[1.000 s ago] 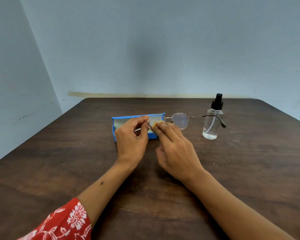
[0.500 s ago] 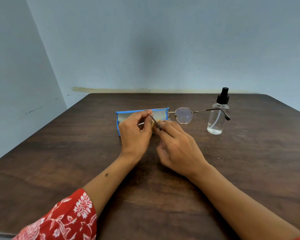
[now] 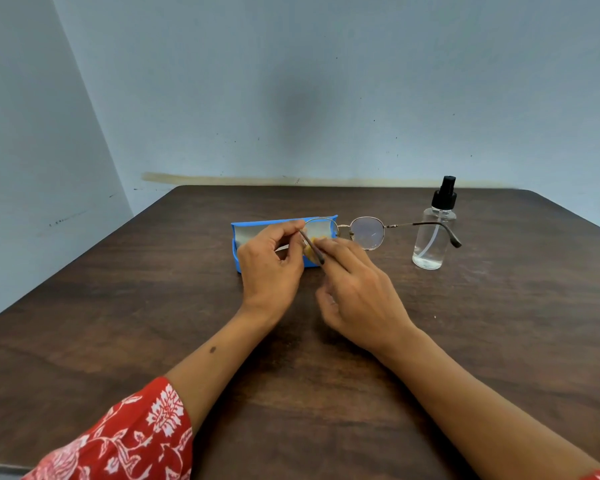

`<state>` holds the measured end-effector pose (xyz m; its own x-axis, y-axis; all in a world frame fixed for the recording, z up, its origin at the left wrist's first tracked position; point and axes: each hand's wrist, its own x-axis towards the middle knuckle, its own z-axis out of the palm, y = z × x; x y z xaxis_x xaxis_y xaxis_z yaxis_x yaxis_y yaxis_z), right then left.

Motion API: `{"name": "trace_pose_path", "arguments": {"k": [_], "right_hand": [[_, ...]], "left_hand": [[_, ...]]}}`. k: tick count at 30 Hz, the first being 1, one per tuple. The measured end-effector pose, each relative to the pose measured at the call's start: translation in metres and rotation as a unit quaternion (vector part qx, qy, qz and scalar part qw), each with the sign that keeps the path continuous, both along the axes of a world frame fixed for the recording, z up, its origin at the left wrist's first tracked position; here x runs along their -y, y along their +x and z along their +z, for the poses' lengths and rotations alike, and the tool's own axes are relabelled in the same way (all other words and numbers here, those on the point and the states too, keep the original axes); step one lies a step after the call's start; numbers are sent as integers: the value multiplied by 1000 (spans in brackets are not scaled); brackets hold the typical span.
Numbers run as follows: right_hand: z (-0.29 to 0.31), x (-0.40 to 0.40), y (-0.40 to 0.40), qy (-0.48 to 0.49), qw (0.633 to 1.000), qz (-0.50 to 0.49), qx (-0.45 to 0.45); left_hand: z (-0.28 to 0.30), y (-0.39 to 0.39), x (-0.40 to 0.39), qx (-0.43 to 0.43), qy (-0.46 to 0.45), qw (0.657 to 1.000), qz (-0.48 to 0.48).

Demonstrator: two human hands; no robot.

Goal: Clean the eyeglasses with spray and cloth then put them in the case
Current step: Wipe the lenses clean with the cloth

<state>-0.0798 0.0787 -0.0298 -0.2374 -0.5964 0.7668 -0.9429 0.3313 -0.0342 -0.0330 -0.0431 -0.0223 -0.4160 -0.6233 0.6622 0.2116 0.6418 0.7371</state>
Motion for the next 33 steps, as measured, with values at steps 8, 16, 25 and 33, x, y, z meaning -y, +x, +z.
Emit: {"name": "trace_pose_path", "arguments": {"k": [8,16,25,33], "right_hand": [[2,-2,-4,10,999,-50,-15],[1,0,-10,36,995,-92,-32],[2,-1,-2,33,998,-34,-30],[2,0,-7,42,996,-74,-22]], "left_hand": [[0,-1,-3,-8,-12,1000,1],[0,2,-5,-9,-34,999,-18],[-1,2,-3,-4,-26,999,-20],[0,2,-4,1,-31,999,-19]]}}
